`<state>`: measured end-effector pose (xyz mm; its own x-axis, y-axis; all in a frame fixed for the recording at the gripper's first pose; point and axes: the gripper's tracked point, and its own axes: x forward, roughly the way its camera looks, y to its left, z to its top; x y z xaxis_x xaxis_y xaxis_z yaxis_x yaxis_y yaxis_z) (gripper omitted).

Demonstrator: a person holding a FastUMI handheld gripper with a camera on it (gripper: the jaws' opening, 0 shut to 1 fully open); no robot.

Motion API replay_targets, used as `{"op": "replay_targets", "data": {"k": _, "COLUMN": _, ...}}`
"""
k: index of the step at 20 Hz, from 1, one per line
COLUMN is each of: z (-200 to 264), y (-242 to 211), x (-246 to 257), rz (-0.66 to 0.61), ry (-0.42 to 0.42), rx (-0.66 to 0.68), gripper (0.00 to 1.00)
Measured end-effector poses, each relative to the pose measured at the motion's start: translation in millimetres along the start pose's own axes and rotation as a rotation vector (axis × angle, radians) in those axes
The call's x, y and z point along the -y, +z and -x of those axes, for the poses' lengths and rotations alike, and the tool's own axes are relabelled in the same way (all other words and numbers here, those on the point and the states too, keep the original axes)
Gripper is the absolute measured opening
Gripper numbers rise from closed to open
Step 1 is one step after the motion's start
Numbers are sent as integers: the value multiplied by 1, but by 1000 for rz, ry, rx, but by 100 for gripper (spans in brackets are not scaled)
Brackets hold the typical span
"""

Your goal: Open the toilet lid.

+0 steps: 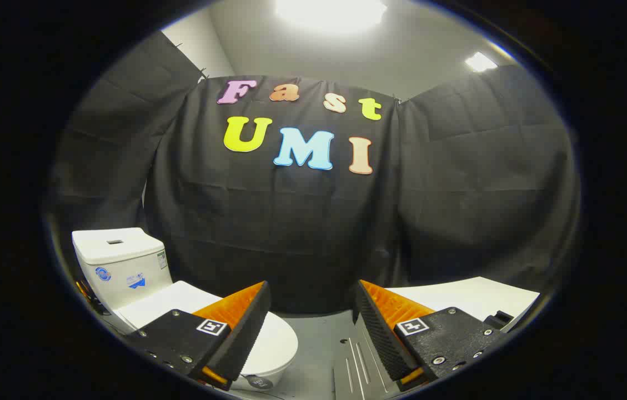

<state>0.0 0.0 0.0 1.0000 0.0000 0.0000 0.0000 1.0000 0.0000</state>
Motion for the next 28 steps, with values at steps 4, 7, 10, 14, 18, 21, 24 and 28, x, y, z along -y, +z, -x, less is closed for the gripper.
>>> {"op": "replay_targets", "data": {"k": 4, "z": 1, "y": 3, "x": -3, "rz": -22, "ry": 11, "rx": 7, "gripper": 95}}
{"op": "replay_targets", "data": {"k": 7, "z": 0, "y": 3, "x": -2, "rz": -19, "ry": 8, "rx": 9, "gripper": 95}}
{"op": "replay_targets", "data": {"k": 10, "z": -1, "y": 0, "x": -4, "rz": -5, "ry": 10, "rx": 2, "gripper": 95}}
{"op": "replay_targets", "data": {"k": 14, "z": -1, "y": 1, "x": -6, "rz": 11, "ry": 13, "rx": -2, "gripper": 95}}
{"op": "replay_targets", "data": {"k": 18, "z": 0, "y": 4, "x": -4, "rz": 2, "ry": 7, "rx": 9, "gripper": 95}}
{"op": "replay_targets", "data": {"k": 21, "z": 3, "y": 10, "x": -3, "rz": -59, "ry": 9, "rx": 24, "gripper": 95}}
{"op": "replay_targets", "data": {"k": 24, "z": 3, "y": 16, "x": -10, "rz": -96, "ry": 27, "rx": 48, "gripper": 95}}
{"op": "replay_targets", "data": {"k": 28, "z": 1, "y": 16, "x": -16, "rz": -164, "ry": 23, "rx": 42, "gripper": 95}}
